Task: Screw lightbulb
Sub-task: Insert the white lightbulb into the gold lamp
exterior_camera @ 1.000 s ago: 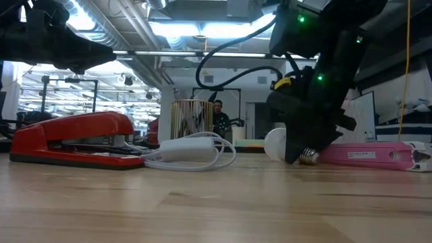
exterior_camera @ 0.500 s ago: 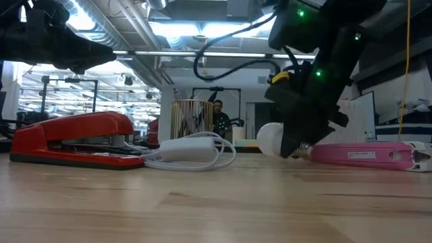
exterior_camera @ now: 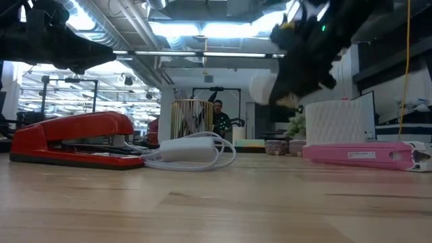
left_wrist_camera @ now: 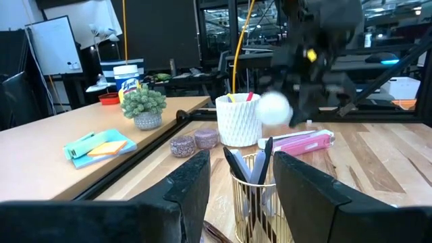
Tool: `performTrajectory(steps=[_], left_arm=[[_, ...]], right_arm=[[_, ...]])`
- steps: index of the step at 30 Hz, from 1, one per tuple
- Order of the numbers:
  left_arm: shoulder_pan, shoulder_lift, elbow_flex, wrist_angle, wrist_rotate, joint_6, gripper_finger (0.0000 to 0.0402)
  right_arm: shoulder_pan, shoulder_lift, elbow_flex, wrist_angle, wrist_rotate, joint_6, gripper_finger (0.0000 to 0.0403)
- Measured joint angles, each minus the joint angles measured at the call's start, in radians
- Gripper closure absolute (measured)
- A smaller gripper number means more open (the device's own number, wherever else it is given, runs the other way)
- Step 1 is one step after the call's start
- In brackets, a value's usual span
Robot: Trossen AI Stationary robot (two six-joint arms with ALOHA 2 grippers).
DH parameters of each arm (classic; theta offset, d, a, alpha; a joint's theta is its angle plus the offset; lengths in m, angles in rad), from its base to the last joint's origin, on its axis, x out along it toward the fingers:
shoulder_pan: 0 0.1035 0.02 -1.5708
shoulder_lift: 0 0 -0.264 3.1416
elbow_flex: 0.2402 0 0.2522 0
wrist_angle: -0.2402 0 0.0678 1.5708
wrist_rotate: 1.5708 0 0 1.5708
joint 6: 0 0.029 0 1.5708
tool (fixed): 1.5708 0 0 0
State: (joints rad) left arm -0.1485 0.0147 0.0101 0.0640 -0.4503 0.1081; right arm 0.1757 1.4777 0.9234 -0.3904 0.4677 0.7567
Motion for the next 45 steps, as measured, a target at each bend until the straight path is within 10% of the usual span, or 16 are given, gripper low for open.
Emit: performTrajectory(steps=[15, 31, 45], left_arm=[[0.0, 0.0, 0.0, 0.002, 0.0, -0.013, 0.0247], [0.001, 0.002, 0.0, 0.155, -0.059, -0.491, 0.0247], [0.001, 0.189, 0.129, 0.066, -0.155, -0.271, 0.0247]], right_arm=[[0.0, -0.397, 0.001, 0.017, 0.064, -0.308, 0.0245], [0.0, -0.498, 0.002, 0.033, 0.064, -0.435, 0.0245], [0.0, -0.498, 0.002, 0.096, 0.064, -0.461, 0.0245]])
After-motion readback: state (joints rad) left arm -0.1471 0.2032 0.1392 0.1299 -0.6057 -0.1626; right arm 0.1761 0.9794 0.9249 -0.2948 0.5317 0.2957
